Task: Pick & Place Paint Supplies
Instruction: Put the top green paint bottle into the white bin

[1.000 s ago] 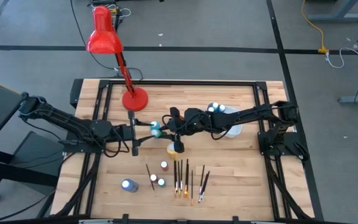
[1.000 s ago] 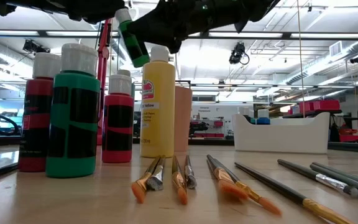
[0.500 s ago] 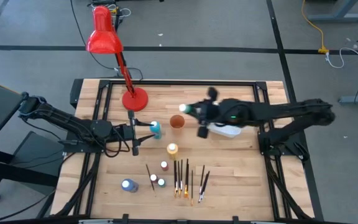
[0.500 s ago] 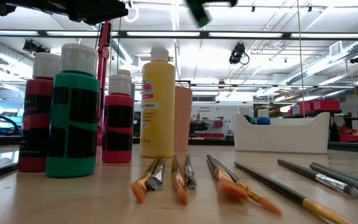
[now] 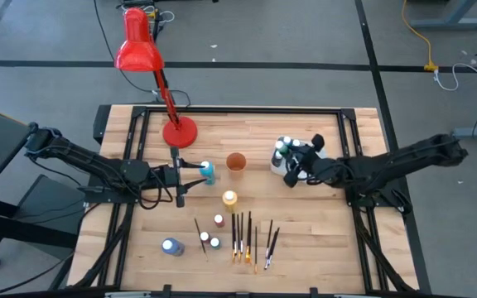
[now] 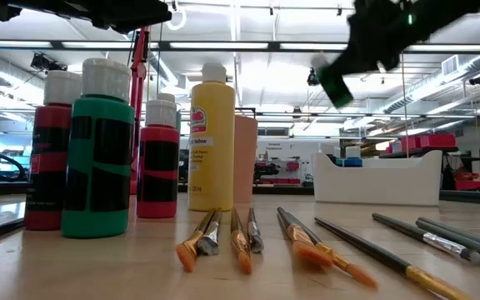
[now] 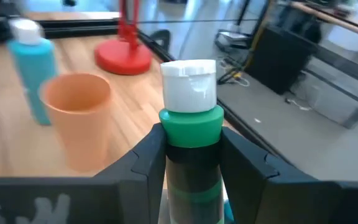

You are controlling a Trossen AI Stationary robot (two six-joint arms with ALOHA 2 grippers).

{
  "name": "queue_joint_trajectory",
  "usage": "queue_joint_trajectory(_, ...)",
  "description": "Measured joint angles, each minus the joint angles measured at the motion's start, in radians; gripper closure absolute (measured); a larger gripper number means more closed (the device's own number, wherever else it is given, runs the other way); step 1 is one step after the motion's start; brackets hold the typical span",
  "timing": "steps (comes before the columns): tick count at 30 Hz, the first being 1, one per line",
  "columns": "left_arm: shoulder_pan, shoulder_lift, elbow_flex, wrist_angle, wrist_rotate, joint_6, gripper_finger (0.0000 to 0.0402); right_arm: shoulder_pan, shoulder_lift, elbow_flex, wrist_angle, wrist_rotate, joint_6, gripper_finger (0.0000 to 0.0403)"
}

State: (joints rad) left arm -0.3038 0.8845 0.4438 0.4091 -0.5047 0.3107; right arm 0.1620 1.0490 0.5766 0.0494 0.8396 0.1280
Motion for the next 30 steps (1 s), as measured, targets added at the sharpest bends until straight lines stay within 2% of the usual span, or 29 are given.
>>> queue_joint_trajectory(3, 0.0, 0.0, 0.0, 0.0, 0.0, 0.0, 0.0217, -0.013, 0.0, -0.102, 0.135, 0.002, 0.044, 0.0275)
queue_joint_trajectory(8, 0.0, 0.0, 0.0, 0.0, 0.0, 0.0, 0.0217, -0.031, 0.0, -0.211, 0.254, -0.027, 0.077, 0.0275)
queue_joint_trajectory(14, 0.0, 0.0, 0.0, 0.0, 0.0, 0.0, 0.0217, -0.053, 0.0, -0.271, 0.252, -0.031, 0.139, 0.0275)
queue_joint_trajectory(22, 0.0, 0.0, 0.0, 0.0, 0.0, 0.0, 0.0217, -0.102, 0.012, -0.347, 0.251, -0.113, 0.264, 0.0271)
queue_joint_trajectory(26, 0.0, 0.0, 0.0, 0.0, 0.0, 0.0, 0.0217, -0.121, 0.04, -0.382, 0.318, -0.104, 0.257, 0.027)
queue_joint_trajectory(30, 0.0, 0.0, 0.0, 0.0, 0.0, 0.0, 0.0217, -0.138, 0.076, -0.408, 0.446, -0.116, 0.174, 0.027)
